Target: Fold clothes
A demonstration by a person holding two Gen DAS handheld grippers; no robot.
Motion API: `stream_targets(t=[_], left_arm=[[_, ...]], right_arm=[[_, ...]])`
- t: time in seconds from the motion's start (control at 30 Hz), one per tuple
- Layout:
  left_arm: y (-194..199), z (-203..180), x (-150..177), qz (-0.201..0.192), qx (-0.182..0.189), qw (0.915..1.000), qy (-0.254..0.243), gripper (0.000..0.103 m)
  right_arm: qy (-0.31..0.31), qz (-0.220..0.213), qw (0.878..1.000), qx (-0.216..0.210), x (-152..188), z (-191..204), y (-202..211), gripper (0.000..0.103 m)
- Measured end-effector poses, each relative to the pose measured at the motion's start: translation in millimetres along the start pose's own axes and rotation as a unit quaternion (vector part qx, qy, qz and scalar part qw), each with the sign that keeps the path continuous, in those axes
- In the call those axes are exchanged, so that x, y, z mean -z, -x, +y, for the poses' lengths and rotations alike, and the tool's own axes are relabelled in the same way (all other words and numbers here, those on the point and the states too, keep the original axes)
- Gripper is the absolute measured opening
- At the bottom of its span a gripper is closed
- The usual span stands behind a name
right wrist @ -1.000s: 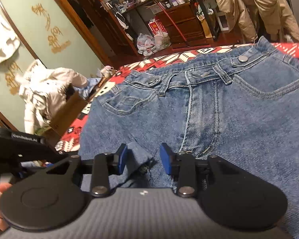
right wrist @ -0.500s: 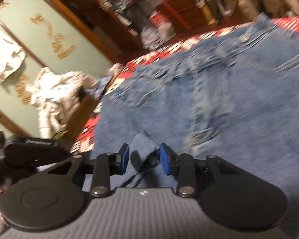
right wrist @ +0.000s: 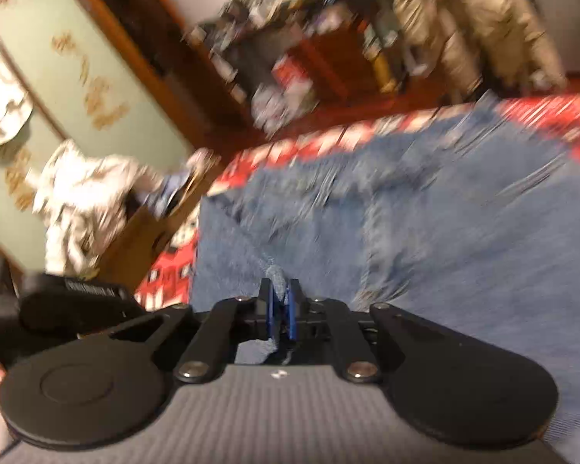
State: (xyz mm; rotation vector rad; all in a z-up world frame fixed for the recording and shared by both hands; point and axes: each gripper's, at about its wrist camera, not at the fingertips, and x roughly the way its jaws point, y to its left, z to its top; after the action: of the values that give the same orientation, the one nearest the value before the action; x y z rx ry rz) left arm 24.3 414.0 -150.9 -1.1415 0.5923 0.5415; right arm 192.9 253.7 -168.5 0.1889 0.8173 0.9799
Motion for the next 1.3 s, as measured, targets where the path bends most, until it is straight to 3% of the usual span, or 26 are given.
stream_targets(t=[0.23, 0.33, 0.47, 0.6, 0.7, 0.87, 0.97, 1.1, 1.17, 1.23, 1.3], left_arm=[[12, -35, 13, -0.002, 0.079, 0.9928, -0.090, 0.016], [6, -44, 21, 0.014, 0.075, 0.9905, -0.115, 0.016], [-9, -53, 34, 0.056, 0.072, 0.9860, -0.140, 0.018], [-21, -63, 52, 0.090, 0.073, 0.9773, -0.177, 0.025], [-25, -69, 61, 0.106, 0.074, 0.9709, -0.202, 0.030], [-25, -65, 70, 0.142, 0.095, 0.9661, -0.193, 0.039], [-23, -65, 81, 0.153, 0.088, 0.9617, -0.209, 0.042], [-30, -73, 101, 0.163, 0.046, 0.9487, -0.267, 0.044], [-32, -78, 112, 0.161, 0.023, 0.9395, -0.301, 0.044], [-29, -80, 122, 0.162, 0.014, 0.9298, -0.330, 0.045], [-26, -76, 128, 0.171, 0.019, 0.9256, -0.337, 0.046]], right_arm=[[0.014, -0.096, 0.991, 0.090, -22, -32, 151, 0.007], [-0.005, -0.108, 0.981, 0.159, -19, -76, 198, 0.007], [-0.075, -0.106, 0.966, 0.225, 0, -151, 223, 0.007], [-0.138, -0.087, 0.963, 0.217, 26, -199, 212, 0.007], [-0.155, -0.094, 0.962, 0.204, 36, -212, 204, 0.008], [-0.171, -0.106, 0.966, 0.161, 39, -228, 203, 0.008], [-0.177, -0.118, 0.968, 0.131, 36, -238, 202, 0.009], [-0.186, -0.122, 0.969, 0.109, 32, -256, 202, 0.017], [-0.196, -0.121, 0.966, 0.114, 36, -266, 200, 0.034], [-0.207, -0.114, 0.965, 0.115, 40, -277, 196, 0.037], [-0.220, -0.099, 0.966, 0.094, 43, -285, 189, 0.039]])
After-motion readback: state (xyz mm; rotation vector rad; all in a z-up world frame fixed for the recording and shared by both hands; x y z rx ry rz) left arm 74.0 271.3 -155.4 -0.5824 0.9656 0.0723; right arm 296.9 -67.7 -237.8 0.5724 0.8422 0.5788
